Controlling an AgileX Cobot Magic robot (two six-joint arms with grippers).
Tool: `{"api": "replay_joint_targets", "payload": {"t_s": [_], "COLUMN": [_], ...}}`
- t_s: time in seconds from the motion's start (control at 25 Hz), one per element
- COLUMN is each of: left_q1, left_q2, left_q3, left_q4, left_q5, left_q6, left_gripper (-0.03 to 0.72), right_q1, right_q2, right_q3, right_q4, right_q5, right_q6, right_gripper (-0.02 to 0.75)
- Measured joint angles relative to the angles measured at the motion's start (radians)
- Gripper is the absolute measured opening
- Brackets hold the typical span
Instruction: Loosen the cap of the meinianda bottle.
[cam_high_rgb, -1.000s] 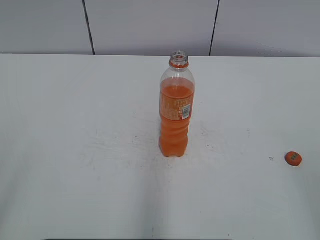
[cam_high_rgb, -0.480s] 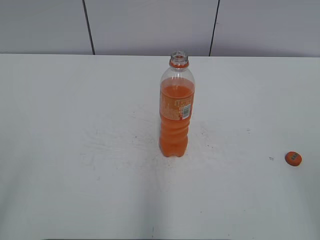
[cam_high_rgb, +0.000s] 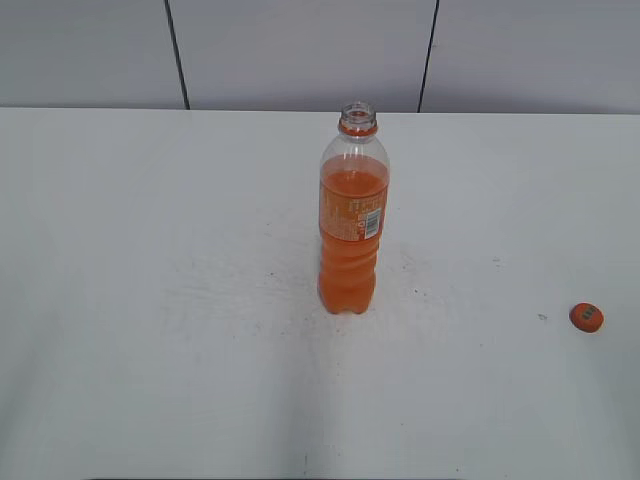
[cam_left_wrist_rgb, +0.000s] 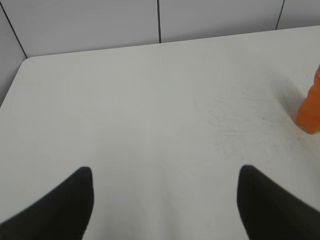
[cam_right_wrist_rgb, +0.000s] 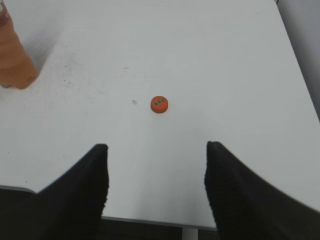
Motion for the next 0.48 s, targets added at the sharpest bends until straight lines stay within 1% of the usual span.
{"api": "replay_joint_targets", "payload": {"t_s": [0.48], "left_q1": [0.0], "left_q2": [0.0], "left_q3": [0.0], "left_q4": [0.0], "left_q5": [0.0], "left_q6": [0.0], "left_gripper": [0.534], "right_q1": [0.0], "right_q2": [0.0], "right_q3": [0.0], "right_q4": [-0.001], "right_q5": [0.0], "right_q6": [0.0], "right_gripper": [0.46]}}
